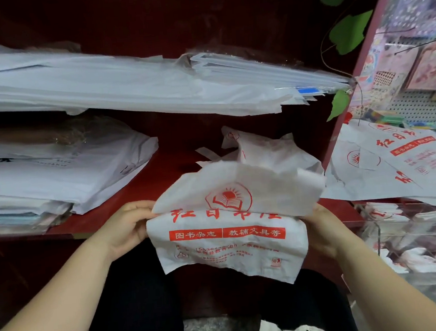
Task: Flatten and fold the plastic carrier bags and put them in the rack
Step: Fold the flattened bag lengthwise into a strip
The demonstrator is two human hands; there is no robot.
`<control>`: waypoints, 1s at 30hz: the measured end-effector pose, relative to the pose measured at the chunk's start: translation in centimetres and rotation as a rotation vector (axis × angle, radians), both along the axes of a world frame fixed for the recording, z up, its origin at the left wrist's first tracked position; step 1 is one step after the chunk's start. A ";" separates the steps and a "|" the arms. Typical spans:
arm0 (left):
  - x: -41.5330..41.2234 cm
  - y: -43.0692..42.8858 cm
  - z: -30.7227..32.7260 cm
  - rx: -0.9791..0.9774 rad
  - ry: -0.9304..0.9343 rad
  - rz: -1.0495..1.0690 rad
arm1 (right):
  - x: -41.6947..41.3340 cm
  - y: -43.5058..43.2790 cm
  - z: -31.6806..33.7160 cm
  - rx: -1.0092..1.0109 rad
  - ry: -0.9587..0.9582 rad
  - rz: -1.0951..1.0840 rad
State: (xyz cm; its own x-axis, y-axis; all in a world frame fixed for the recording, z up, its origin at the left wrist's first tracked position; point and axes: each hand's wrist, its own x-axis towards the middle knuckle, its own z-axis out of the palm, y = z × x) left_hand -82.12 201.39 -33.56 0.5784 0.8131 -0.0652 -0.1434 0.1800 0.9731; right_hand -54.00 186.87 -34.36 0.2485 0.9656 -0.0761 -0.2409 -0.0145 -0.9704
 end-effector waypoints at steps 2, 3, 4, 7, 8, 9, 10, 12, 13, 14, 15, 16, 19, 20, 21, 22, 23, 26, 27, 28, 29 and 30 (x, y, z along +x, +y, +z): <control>-0.2 -0.2 0.8 0.043 0.060 -0.046 | 0.3 -0.2 0.6 -0.009 -0.100 0.001; -0.1 0.1 0.9 0.062 0.098 -0.058 | 0.7 -0.2 0.8 -0.012 -0.126 -0.015; 0.1 0.0 1.2 0.077 0.141 -0.049 | 0.9 -0.1 1.2 -0.040 -0.182 -0.026; 1.1 0.7 0.9 0.221 0.284 0.093 | 1.1 -0.2 2.1 -0.086 -0.308 0.003; 1.6 0.6 1.0 0.287 0.310 0.178 | 0.9 -0.2 2.2 -0.087 -0.337 0.006; 1.9 0.7 0.7 0.340 0.314 0.235 | 0.8 -0.1 2.1 -0.085 -0.352 0.003; 2.2 0.5 0.7 0.360 0.306 0.273 | 0.7 -0.1 2.2 -0.080 -0.379 -0.011; 2.5 0.4 0.2 0.351 0.269 0.285 | 0.6 -0.1 1.9 -0.051 -0.390 -0.047; 2.5 0.5 -0.1 0.333 0.250 0.277 | 0.6 -0.1 1.8 -0.032 -0.378 -0.066; 2.5 0.5 -0.1 0.317 0.240 0.271 | 0.5 -0.2 1.9 -0.019 -0.369 -0.081; 2.5 0.4 -0.1 0.311 0.228 0.266 | 0.5 -0.1 1.7 -0.001 -0.364 -0.099; 2.5 0.2 -0.1 0.312 0.209 0.267 | 0.3 -0.1 1.7 0.009 -0.367 -0.123; 2.7 0.2 0.2 0.319 0.158 0.313 | 0.0 0.2 1.2 0.032 -0.331 -0.191; 2.8 0.1 0.3 0.322 0.157 0.332 | -0.1 0.4 1.1 0.034 -0.310 -0.211; 2.8 0.1 0.5 0.329 0.160 0.354 | -0.1 0.5 0.9 0.032 -0.291 -0.216; 2.8 0.1 0.7 0.338 0.164 0.375 | -0.2 0.6 0.9 0.022 -0.300 -0.217; 2.8 0.2 0.9 0.353 0.168 0.390 | -0.3 0.6 1.0 0.011 -0.328 -0.215; 2.8 0.3 1.1 0.398 0.173 0.401 | -0.5 0.7 1.1 0.033 -0.384 -0.256; 2.8 0.3 1.1 0.392 0.173 0.422 | -0.7 0.8 1.1 0.057 -0.372 -0.297; 2.8 0.4 1.2 0.381 0.170 0.453 | -0.7 1.0 1.0 0.072 -0.350 -0.338; 2.9 0.5 1.2 0.371 0.169 0.489 | -0.8 1.1 0.8 0.080 -0.313 -0.364; 3.0 0.5 1.3 0.367 0.169 0.518 | -0.9 1.1 0.4 0.079 -0.273 -0.377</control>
